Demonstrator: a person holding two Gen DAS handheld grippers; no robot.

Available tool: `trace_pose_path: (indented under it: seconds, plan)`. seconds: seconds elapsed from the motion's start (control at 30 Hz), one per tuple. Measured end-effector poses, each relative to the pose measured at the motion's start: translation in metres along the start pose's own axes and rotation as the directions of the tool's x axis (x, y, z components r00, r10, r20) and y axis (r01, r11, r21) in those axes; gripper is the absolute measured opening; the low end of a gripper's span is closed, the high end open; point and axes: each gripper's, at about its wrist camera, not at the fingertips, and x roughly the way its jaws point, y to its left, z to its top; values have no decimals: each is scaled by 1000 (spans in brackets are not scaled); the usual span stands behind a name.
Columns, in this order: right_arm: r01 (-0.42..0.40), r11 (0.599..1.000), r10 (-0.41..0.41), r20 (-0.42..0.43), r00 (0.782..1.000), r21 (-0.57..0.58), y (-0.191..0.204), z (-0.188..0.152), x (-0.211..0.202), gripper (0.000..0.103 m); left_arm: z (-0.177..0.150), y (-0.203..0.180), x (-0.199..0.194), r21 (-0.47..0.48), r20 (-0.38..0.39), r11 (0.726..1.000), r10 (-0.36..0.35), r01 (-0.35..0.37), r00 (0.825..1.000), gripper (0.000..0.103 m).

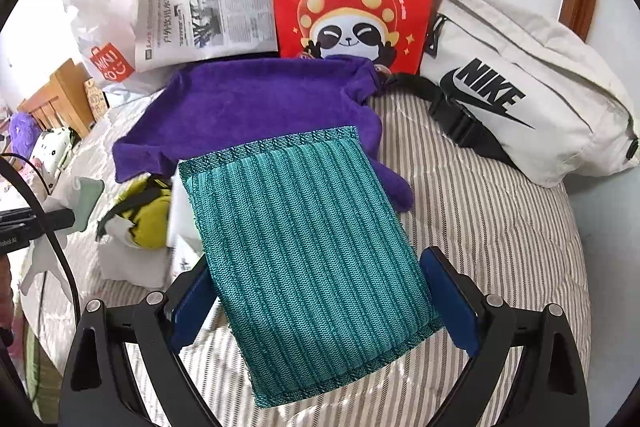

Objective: Organize soft objects
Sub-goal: 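Carry the teal pad with the right tool while the left carries gloves over the purple towel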

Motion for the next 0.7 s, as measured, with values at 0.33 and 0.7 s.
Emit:
trace_pose_path:
  seconds: [0.33, 0.7]
  plan:
    - [6, 999, -7, 21, 1000, 49, 18, 13, -34, 95, 21, -17, -33, 47, 72, 999, 13, -16, 997, 16]
    - [-17, 999, 12, 114, 993, 50, 25, 62, -51, 96, 72, -14, -34, 59, 116, 997, 35, -42, 993, 16]
